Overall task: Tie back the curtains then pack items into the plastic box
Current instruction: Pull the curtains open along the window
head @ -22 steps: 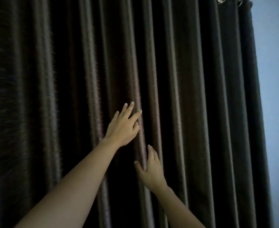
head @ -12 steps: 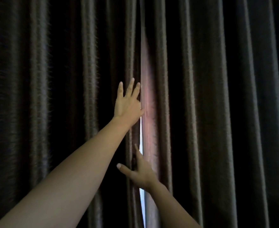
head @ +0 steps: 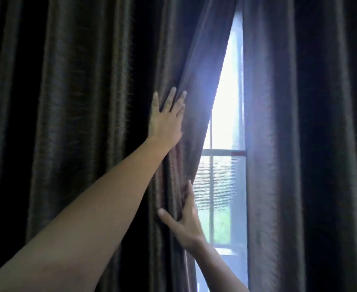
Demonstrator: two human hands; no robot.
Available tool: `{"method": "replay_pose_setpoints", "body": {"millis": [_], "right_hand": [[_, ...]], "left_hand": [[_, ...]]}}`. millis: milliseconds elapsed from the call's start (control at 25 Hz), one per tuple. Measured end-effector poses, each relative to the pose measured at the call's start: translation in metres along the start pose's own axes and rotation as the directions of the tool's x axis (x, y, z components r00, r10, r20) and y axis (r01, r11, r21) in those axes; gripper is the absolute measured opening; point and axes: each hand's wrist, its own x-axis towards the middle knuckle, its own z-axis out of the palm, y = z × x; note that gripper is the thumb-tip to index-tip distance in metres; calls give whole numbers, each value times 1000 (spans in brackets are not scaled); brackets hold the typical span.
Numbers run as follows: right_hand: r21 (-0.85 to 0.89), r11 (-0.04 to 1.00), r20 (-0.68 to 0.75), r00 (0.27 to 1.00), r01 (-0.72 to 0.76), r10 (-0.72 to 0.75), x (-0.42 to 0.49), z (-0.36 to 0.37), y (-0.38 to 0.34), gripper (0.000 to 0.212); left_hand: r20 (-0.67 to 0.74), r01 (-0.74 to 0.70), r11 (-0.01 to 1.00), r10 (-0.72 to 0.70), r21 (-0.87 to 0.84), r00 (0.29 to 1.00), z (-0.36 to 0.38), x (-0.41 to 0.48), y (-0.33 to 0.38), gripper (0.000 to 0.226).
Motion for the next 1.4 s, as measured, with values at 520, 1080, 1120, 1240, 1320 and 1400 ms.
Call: {"method": "replay_pose_setpoints", "body": {"millis": [520, 1080, 1120, 1240, 1320, 1400], "right_hand": [[-74, 978, 19, 980, 197, -196, 58, 171, -47, 124], [77, 979, 101, 975, 190, -197, 103, 333, -135, 120], [76, 979, 126, 972, 189, -197, 106, 346, -140, 120], [68, 980, 213, 957, 189, -200, 111, 378, -156, 121], [52, 981, 277, 941, 189, -196, 113, 399, -168, 122], [38, 982, 328, 926, 186, -188, 112, 419, -178, 125]], "left_hand": [[35, 330, 834, -352, -441, 935, 61, -10, -132, 90], [-85, 266, 929, -296, -259, 951, 117, -49, -315, 91], [-99, 273, 936, -300, -222, 949, 122, -52, -329, 92], [-69, 349, 912, -371, -217, 926, 139, -66, -367, 95], [-31, 414, 875, -435, -251, 900, 148, -76, -392, 96], [22, 464, 833, -481, -301, 877, 154, -85, -413, 98]]}}
